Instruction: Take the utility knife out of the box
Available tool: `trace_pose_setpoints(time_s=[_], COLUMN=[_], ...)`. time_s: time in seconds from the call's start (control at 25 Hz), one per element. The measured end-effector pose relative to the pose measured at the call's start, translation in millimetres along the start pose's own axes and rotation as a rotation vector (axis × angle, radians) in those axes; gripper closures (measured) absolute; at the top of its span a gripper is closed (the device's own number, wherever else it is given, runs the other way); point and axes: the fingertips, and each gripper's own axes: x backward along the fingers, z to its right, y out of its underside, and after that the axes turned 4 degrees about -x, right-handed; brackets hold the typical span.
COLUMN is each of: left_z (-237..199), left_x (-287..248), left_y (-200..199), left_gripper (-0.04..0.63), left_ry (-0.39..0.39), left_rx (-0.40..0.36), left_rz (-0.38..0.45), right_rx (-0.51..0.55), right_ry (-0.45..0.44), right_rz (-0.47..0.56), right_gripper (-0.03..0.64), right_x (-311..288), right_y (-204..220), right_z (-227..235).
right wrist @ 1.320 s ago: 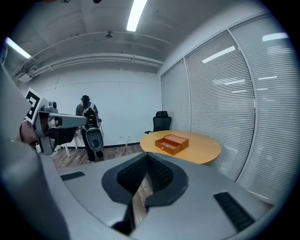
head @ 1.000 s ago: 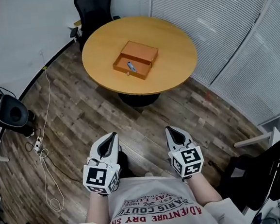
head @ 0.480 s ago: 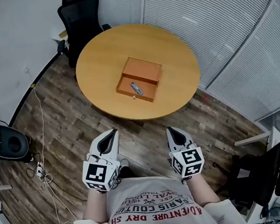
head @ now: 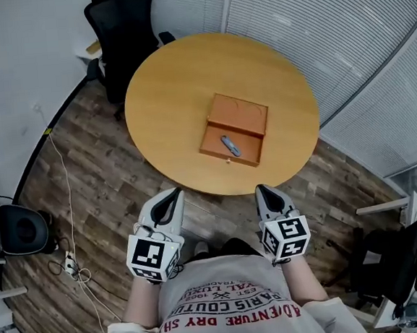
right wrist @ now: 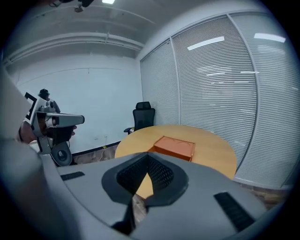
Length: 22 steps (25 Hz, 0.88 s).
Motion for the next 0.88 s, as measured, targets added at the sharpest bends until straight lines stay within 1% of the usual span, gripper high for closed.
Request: trace_pose_setpoints(time_s=[0.12, 0.28, 0.4, 0.56, 0.68, 0.72, 0.76, 0.88], left_z=[-13, -32, -47, -62, -70, -71, -71, -72], left_x=[-15, -47, -76, -117, -143, -151, -159, -178], left_y=[10, 15, 16, 18, 21, 24, 26, 35], left_gripper=[0.6, 0.6, 0.6, 0.6, 0.6, 0.6, 0.6, 0.6], left_ry=[-0.008, -0.021, -0.044, -0.054, -0.074, -0.08, -0.084, -0.096], left_rx=[0.026, 0.038, 0.059, 0.117, 0.114, 0.115, 0.116, 0.109], left_rz=[-0.022, -0.039, -0.046, -0.057, -0.07, -0.076, -0.084, -0.115], right_rx=[0.002, 0.001, 0.016, 0.041, 0.051, 0.055, 0.06, 0.087], right_ry=[-0.004, -0.017, -0.052, -0.115, -0.155, -0.173, -0.189, -0.22], right_rz=[-0.028, -0.06, -0.101, -0.188, -0.269, -0.299, -0.33, -0.422], right_gripper=[0.607, 0.608, 0.607, 0.607, 0.607, 0.597, 0.569, 0.536], right_x=[-22, -61, -95, -139, -168, -176, -184, -208], right_y=[0, -7, -14, -14, -2, 4, 11, 32], right_z=[5, 22, 36, 58, 70, 73, 76, 81])
